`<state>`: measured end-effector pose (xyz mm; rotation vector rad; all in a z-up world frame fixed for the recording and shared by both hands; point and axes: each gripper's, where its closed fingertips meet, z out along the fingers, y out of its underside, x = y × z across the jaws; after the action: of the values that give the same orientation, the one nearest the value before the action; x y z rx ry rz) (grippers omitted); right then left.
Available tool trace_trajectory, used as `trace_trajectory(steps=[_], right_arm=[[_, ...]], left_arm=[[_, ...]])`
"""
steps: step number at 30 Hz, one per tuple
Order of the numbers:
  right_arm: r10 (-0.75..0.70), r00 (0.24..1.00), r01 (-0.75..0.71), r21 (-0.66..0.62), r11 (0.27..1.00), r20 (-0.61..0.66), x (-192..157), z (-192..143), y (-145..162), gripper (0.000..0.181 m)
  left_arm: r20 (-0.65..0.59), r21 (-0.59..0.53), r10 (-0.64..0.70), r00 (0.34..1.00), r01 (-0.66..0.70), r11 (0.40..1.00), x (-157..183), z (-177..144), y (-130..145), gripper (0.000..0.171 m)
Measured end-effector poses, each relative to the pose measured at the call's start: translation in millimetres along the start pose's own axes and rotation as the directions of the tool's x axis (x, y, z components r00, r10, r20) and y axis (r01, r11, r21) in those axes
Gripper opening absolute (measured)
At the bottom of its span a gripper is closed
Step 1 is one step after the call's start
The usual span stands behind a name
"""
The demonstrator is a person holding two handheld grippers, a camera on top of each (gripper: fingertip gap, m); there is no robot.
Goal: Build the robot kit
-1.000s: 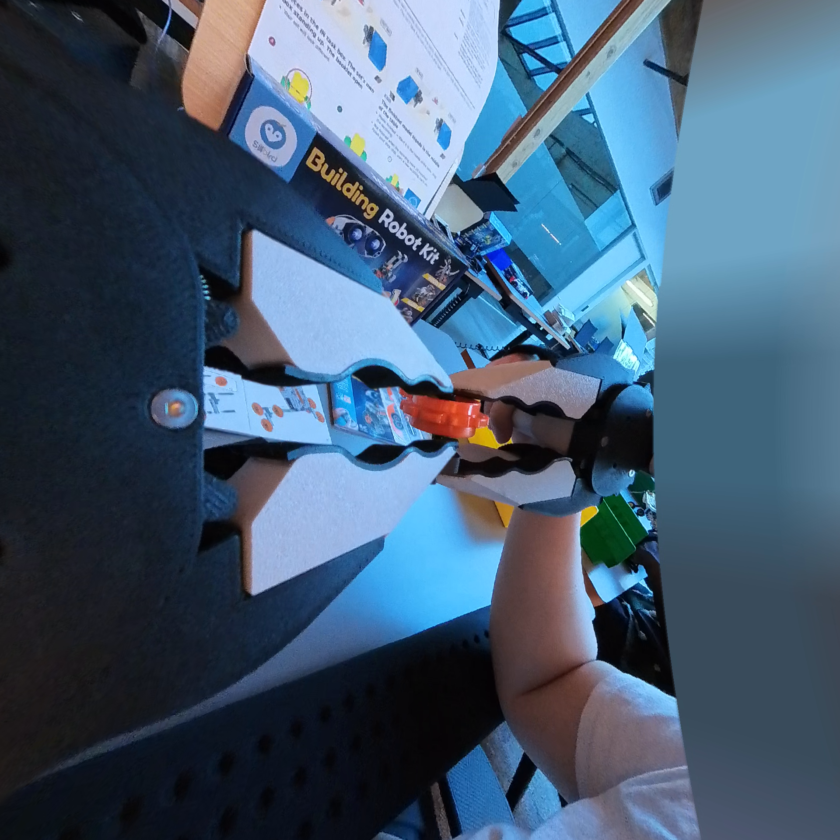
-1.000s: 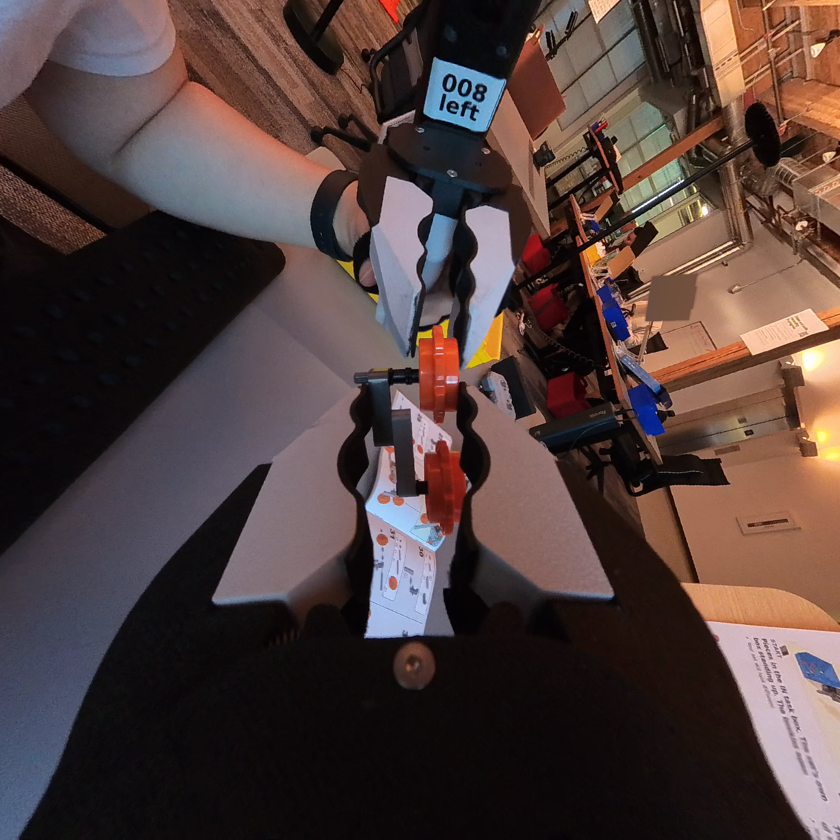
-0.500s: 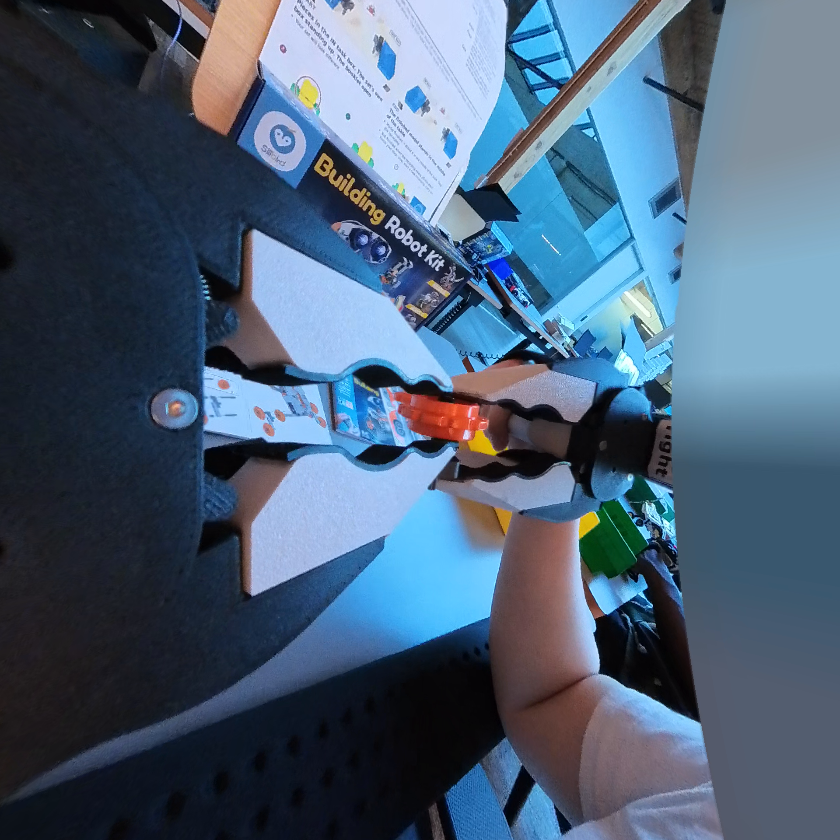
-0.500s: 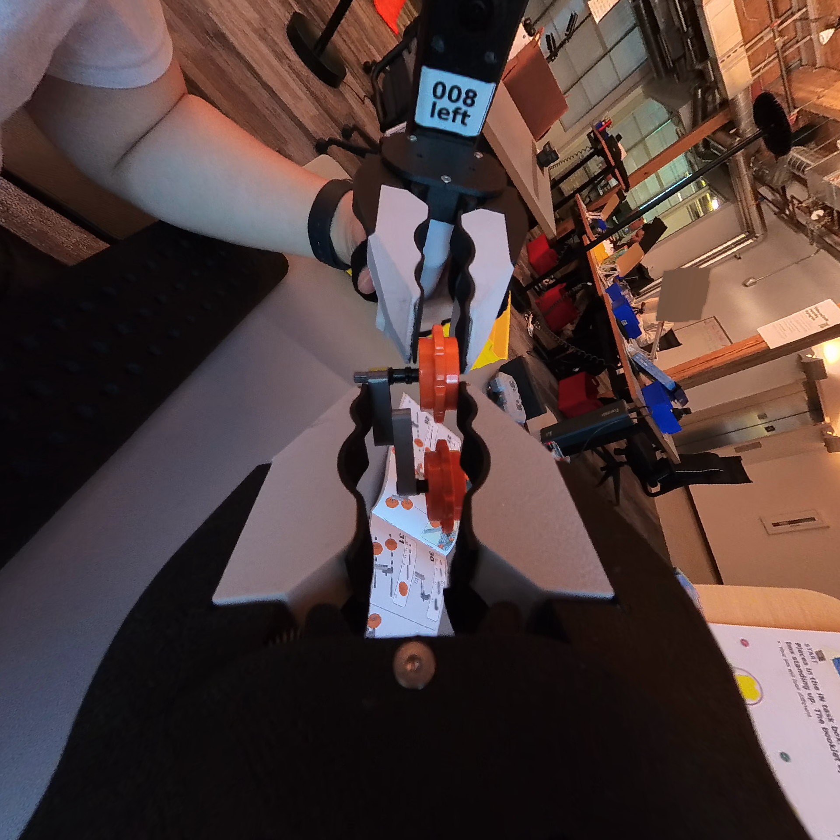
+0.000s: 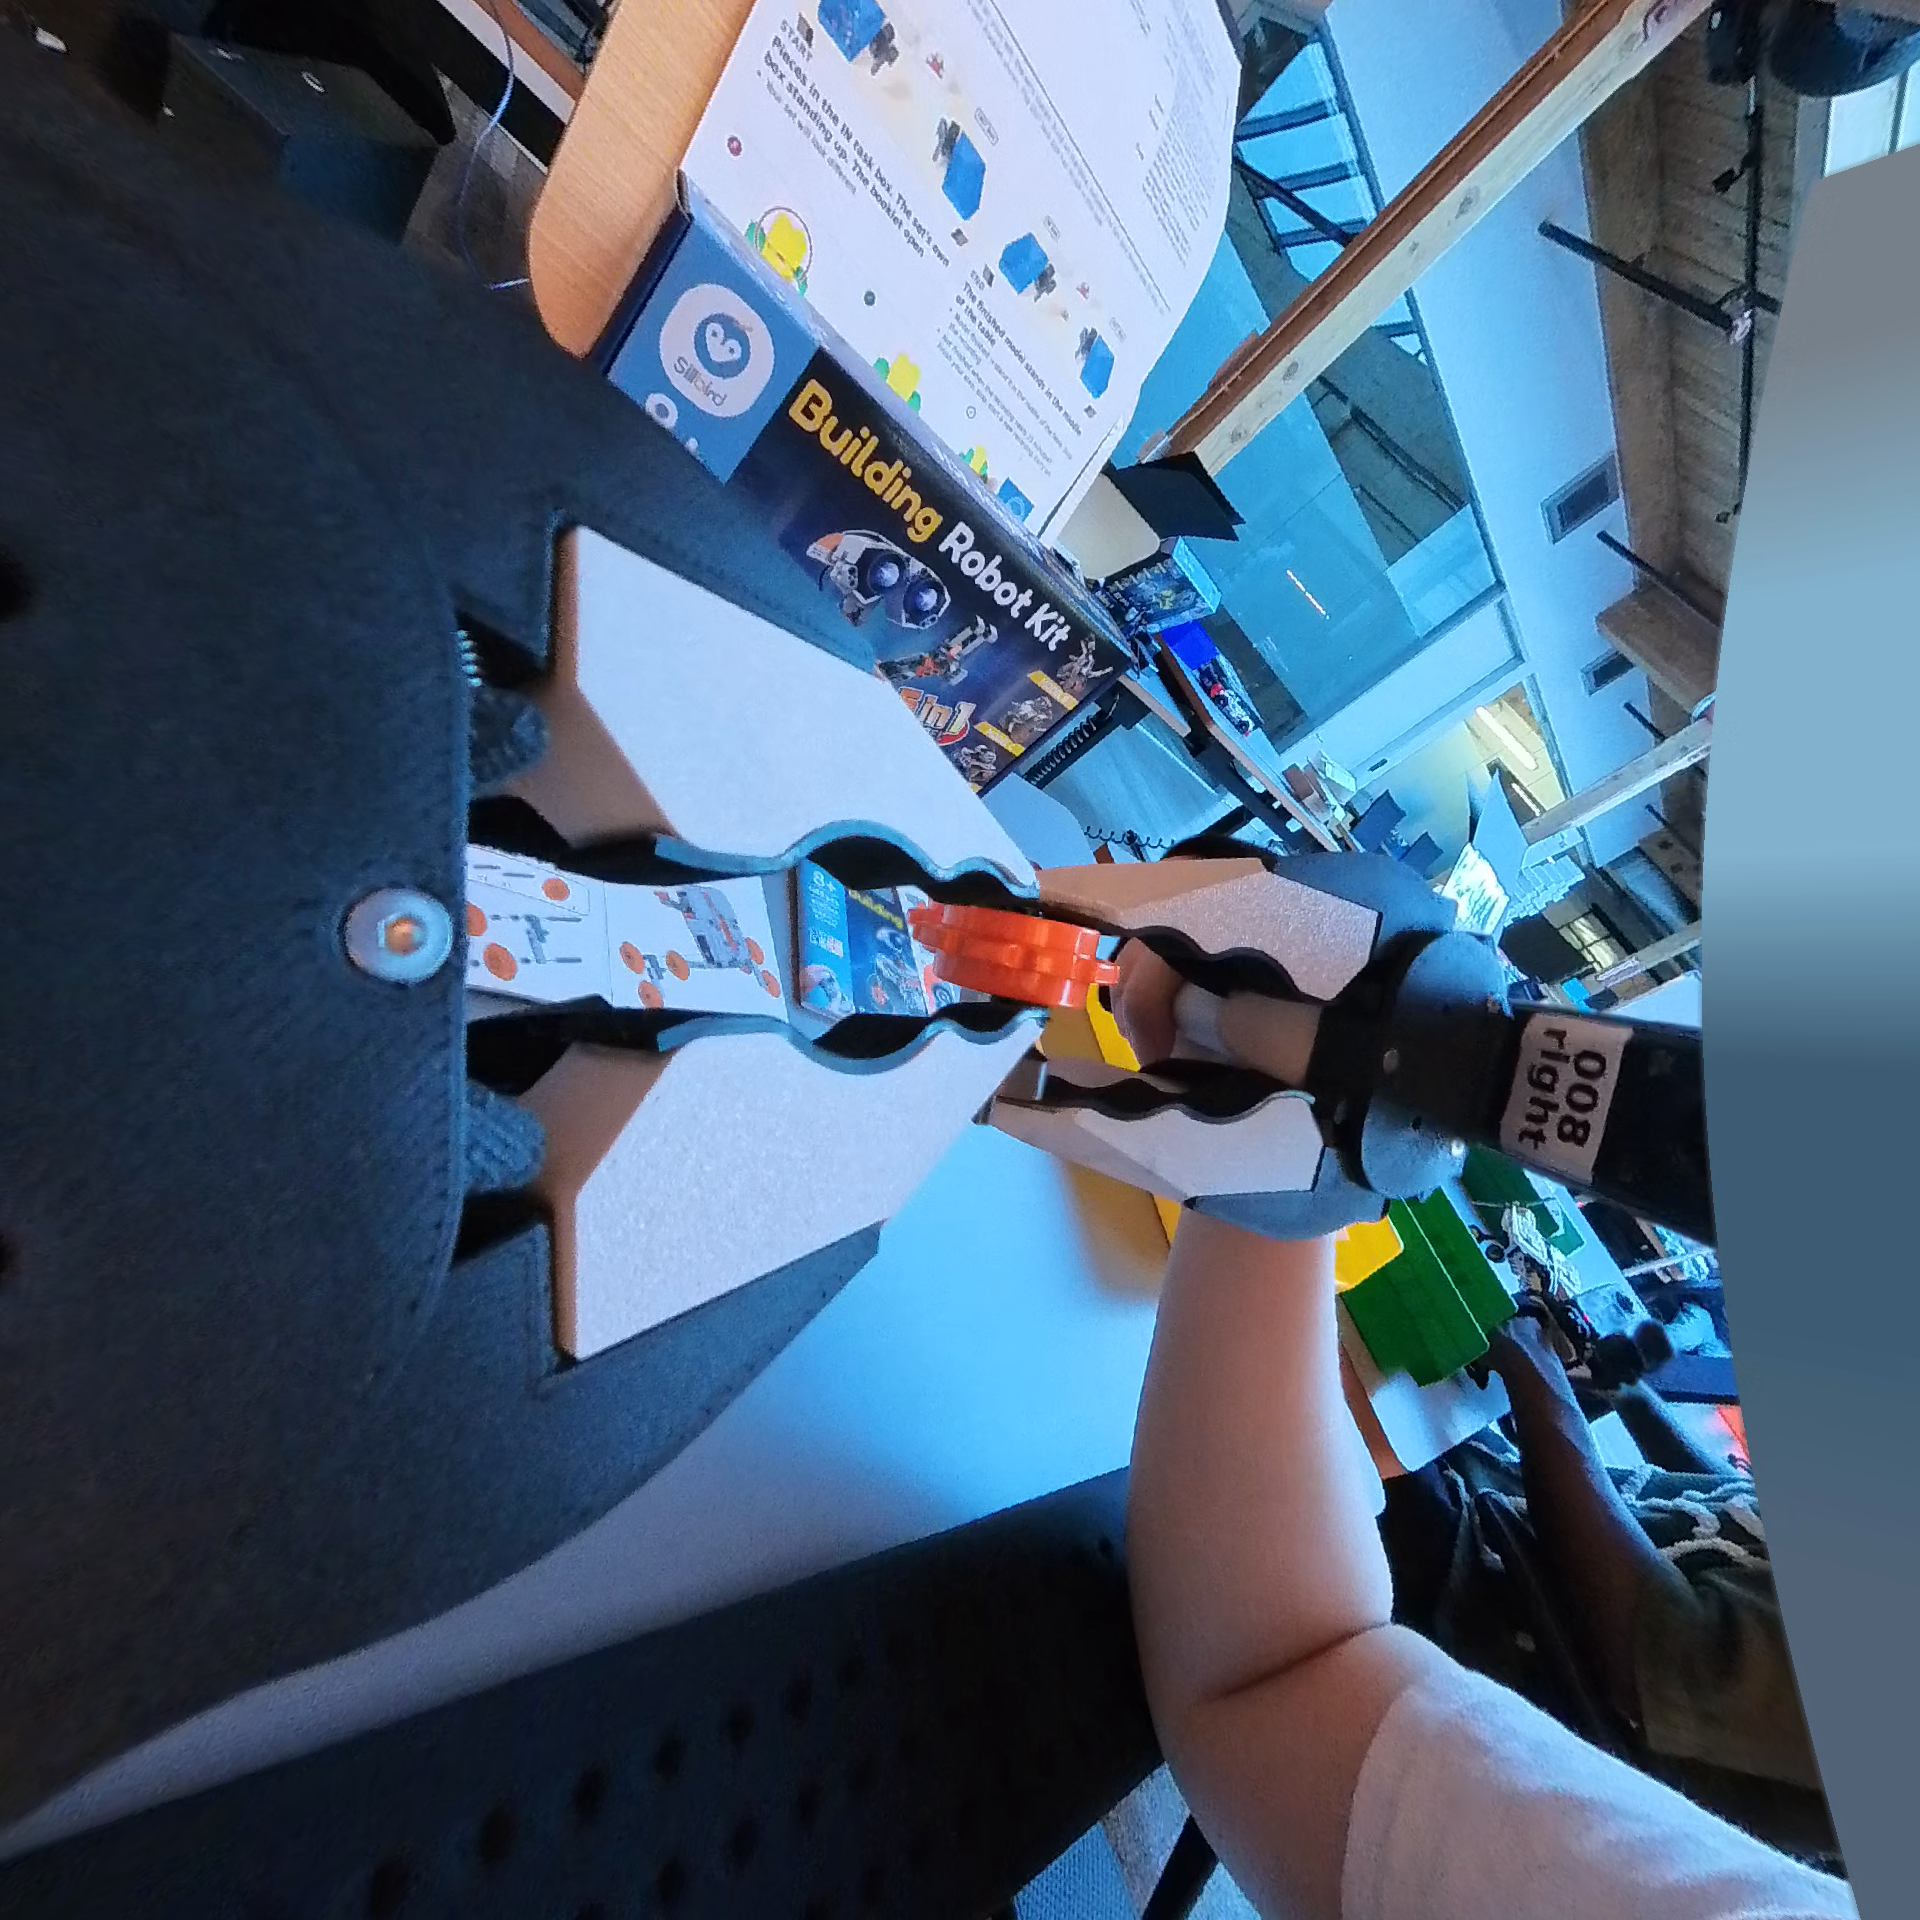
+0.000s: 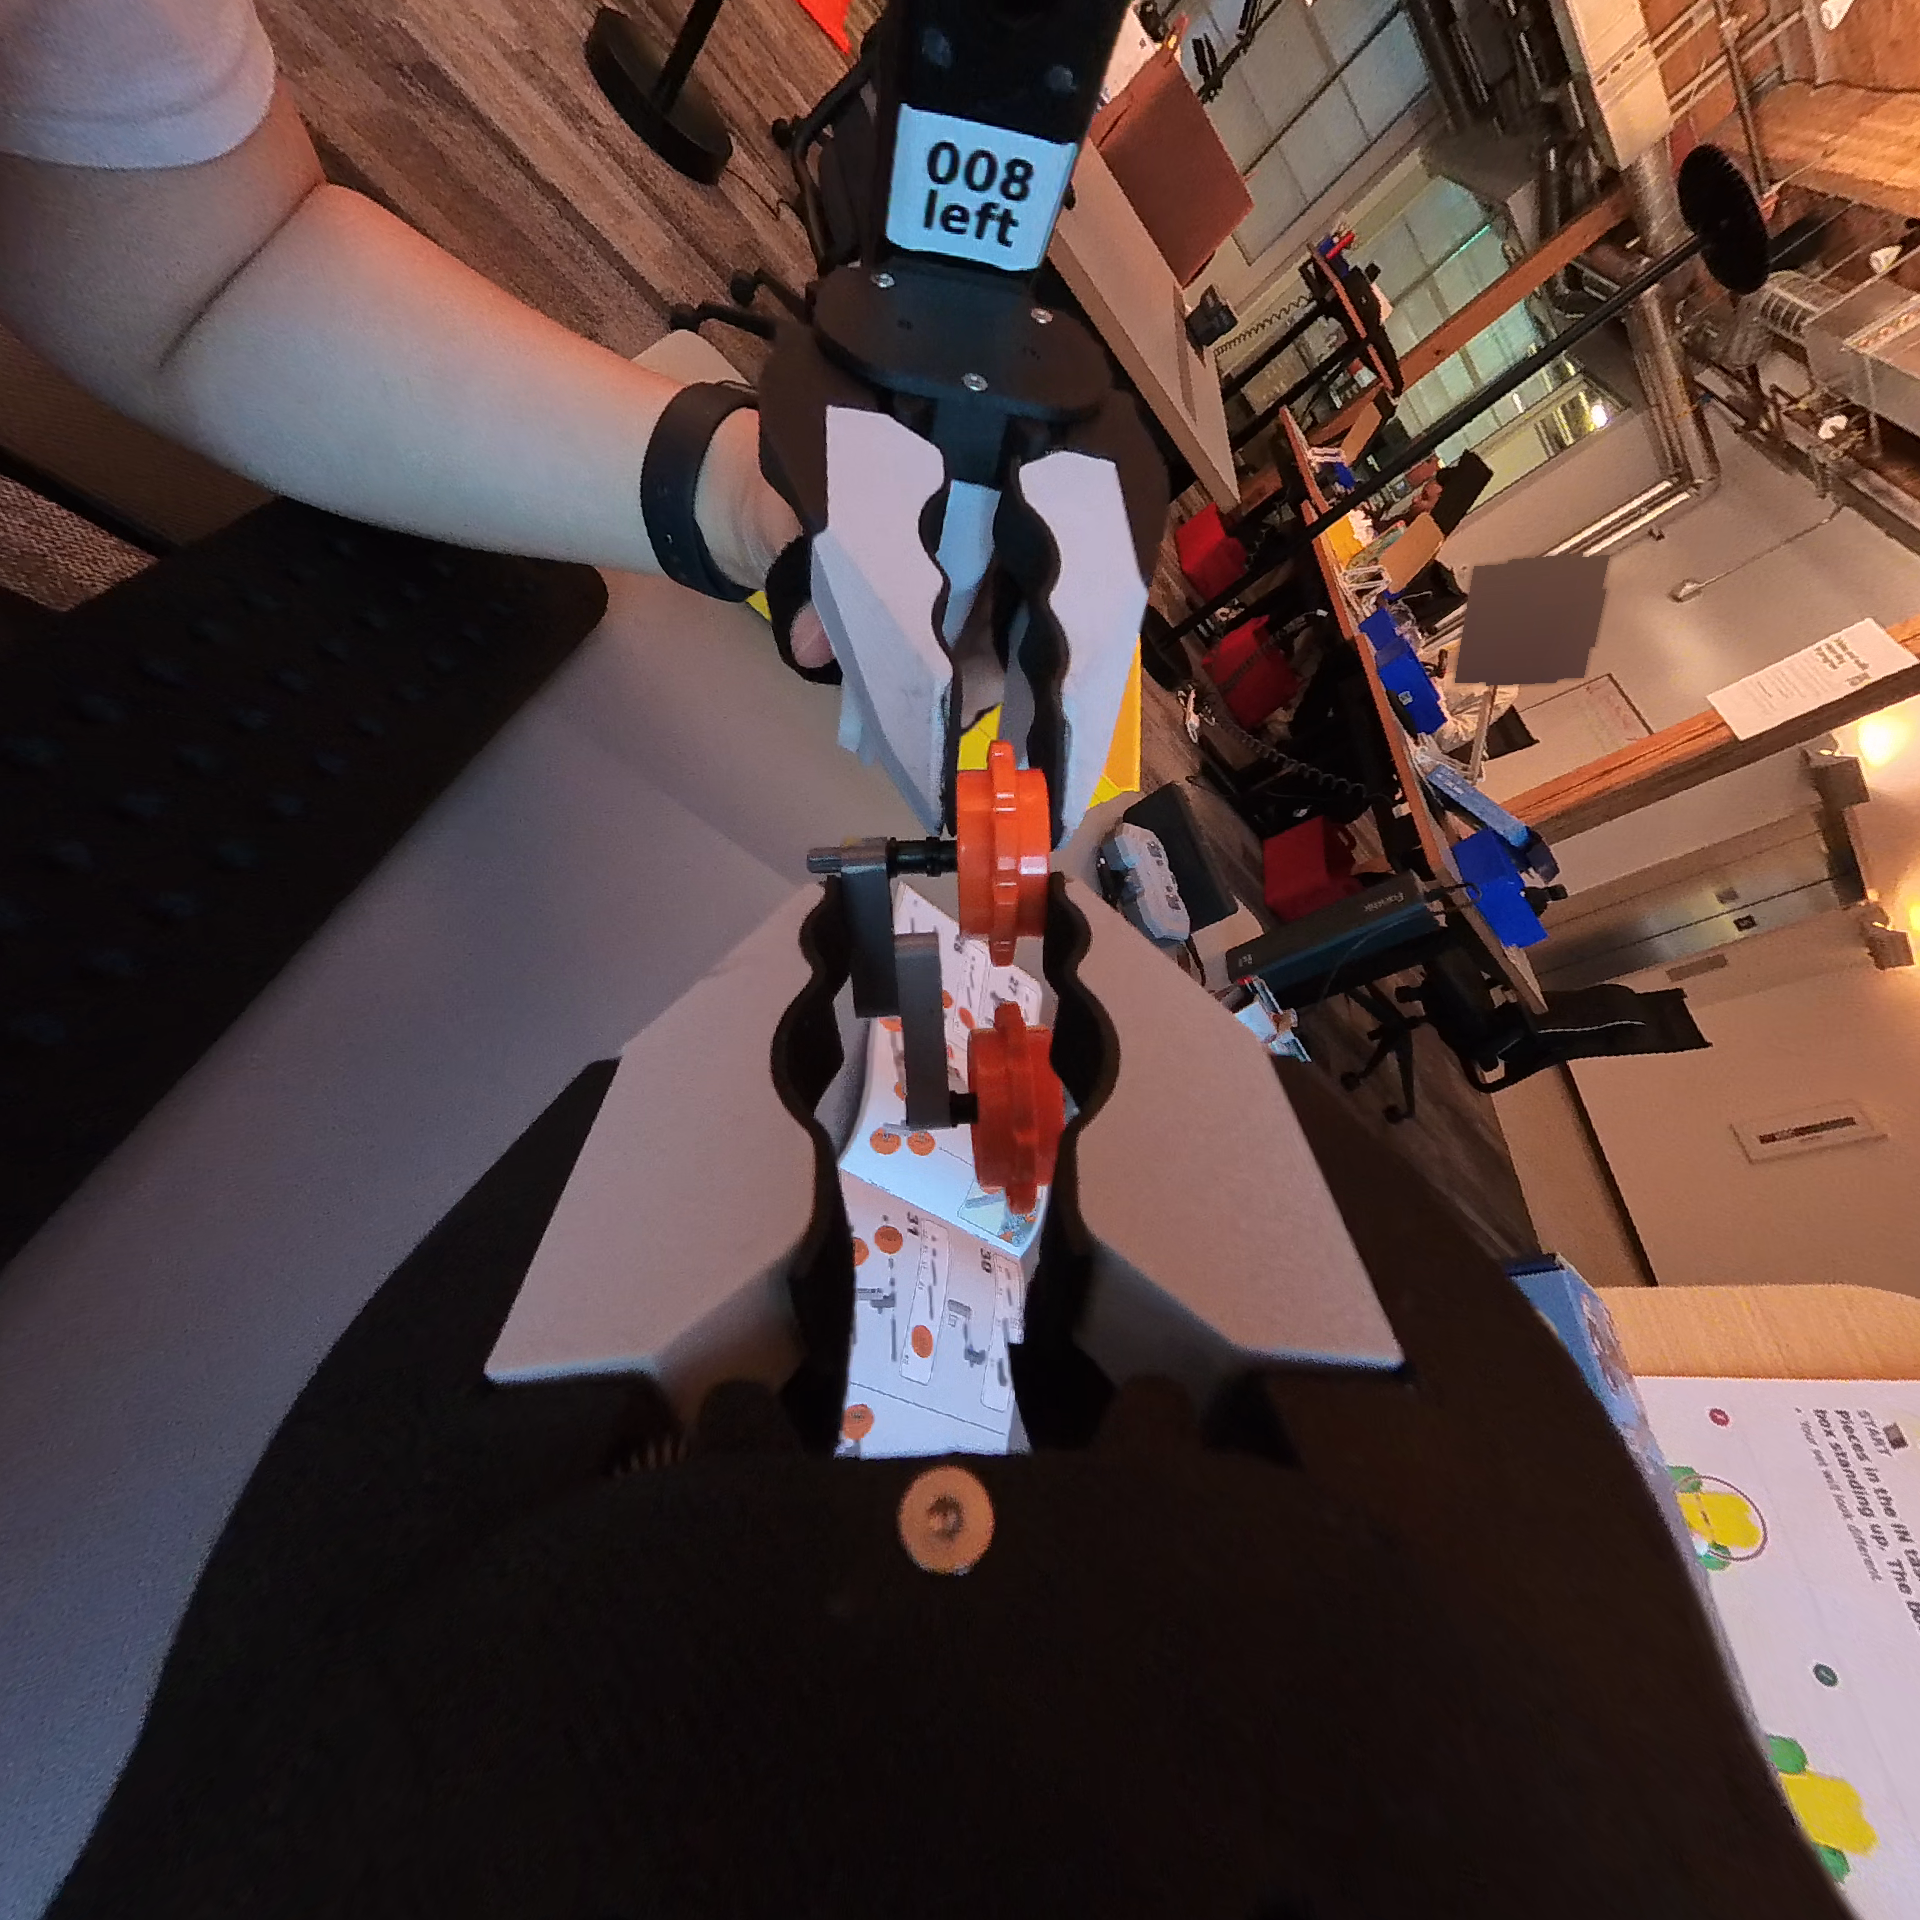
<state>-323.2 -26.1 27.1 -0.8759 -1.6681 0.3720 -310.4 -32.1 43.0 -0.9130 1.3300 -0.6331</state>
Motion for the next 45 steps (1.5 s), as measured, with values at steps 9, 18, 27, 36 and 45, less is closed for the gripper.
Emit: trace_trajectory(steps=[9,18,27,36,45], right_arm=[[-0.021,1.0,0.021,-0.017,1.0,-0.004,0.4,0.3,-0.6,0.037],[-0.033,0.999,0.033,-0.022,0.999,0.006,-1.4,0.4,-1.2,0.036],[-0.028,1.0,0.028,-0.017,0.999,0.015,-2.3,1.0,-0.8,0.036],[-0.033,0.999,0.033,-0.029,0.999,0.004,-1.1,2.9,-0.6,0.036],[-0.316,0.926,0.255,-0.277,0.927,-0.206,22.3,19.8,23.4,0.037]], left_arm=[[0.0,-0.001,-0.011,1.0,0.011,1.0,0.1,-1.0,-0.7,0.016],[-0.016,-0.002,-0.03,0.999,0.03,1.0,1.9,-1.9,-0.5,0.015],[-0.027,-0.008,-0.052,0.998,0.051,0.999,2.1,-2.0,0.5,0.016],[-0.002,0.004,-0.034,0.999,0.034,0.999,0.5,-3.7,-0.1,0.015],[0.048,0.236,-0.471,0.881,0.448,0.862,-41.4,-29.4,-5.2,0.055]])
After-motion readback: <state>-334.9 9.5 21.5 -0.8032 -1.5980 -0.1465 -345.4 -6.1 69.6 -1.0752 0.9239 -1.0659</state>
